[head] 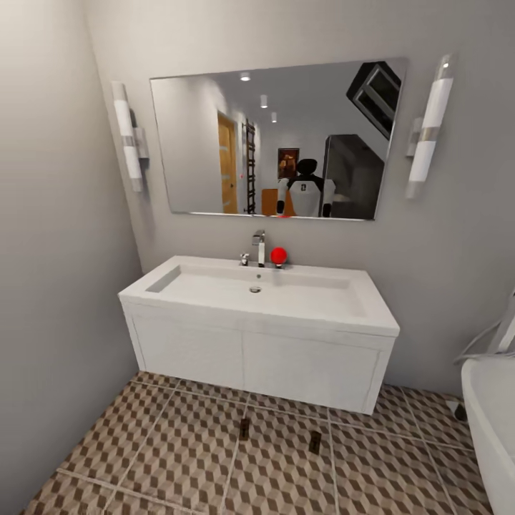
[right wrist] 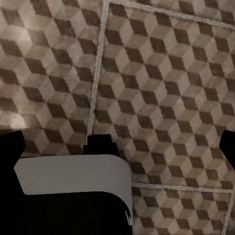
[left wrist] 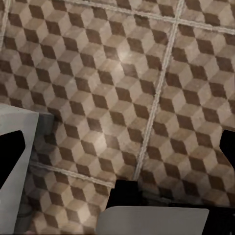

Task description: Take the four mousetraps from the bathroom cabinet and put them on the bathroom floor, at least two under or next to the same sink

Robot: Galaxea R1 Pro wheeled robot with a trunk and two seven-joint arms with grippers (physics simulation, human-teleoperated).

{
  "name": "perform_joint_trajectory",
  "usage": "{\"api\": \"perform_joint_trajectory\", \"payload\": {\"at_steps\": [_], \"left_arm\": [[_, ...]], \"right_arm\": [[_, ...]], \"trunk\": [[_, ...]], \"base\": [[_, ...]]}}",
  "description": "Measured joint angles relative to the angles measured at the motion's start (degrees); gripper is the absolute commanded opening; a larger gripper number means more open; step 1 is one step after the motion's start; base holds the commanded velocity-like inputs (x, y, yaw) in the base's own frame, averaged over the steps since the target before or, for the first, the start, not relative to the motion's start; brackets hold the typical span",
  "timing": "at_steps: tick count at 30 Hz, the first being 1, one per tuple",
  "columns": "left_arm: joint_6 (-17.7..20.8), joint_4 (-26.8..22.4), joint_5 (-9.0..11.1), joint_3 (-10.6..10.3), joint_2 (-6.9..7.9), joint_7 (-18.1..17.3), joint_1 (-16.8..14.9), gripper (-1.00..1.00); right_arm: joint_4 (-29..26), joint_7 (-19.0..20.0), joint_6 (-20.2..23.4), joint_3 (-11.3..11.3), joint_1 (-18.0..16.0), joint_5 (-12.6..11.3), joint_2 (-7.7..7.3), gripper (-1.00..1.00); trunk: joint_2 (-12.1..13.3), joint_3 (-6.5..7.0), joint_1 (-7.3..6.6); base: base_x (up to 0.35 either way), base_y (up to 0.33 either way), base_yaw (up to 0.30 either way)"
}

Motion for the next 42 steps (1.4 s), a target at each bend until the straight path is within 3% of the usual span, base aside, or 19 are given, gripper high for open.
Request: {"api": "perform_joint_trajectory", "payload": {"at_steps": [9, 25, 42], "left_arm": [[0.0, 0.0, 0.0, -0.1, 0.18, 0.0, 0.0, 1.00], [0.0, 0.0, -0.1, -0.2, 0.64, 0.0, 0.0, 1.00], [0.0, 0.0, -0.1, -0.2, 0.74, 0.0, 0.0, 1.00]], "right_arm": [[0.0, 0.1, 0.0, 0.0, 0.0, 0.0, -0.07, 1.00], [0.0, 0.2, 0.0, 0.0, 0.0, 0.1, -0.12, 1.00], [0.0, 0.1, 0.0, 0.0, 0.0, 0.1, -0.21, 1.00]], "trunk": [[0.0, 0.00, 0.00], [0.0, 0.00, 0.00], [0.0, 0.00, 0.00]], "base": [[0.000, 0.000, 0.220], [0.000, 0.000, 0.070], [0.000, 0.000, 0.251]]}}
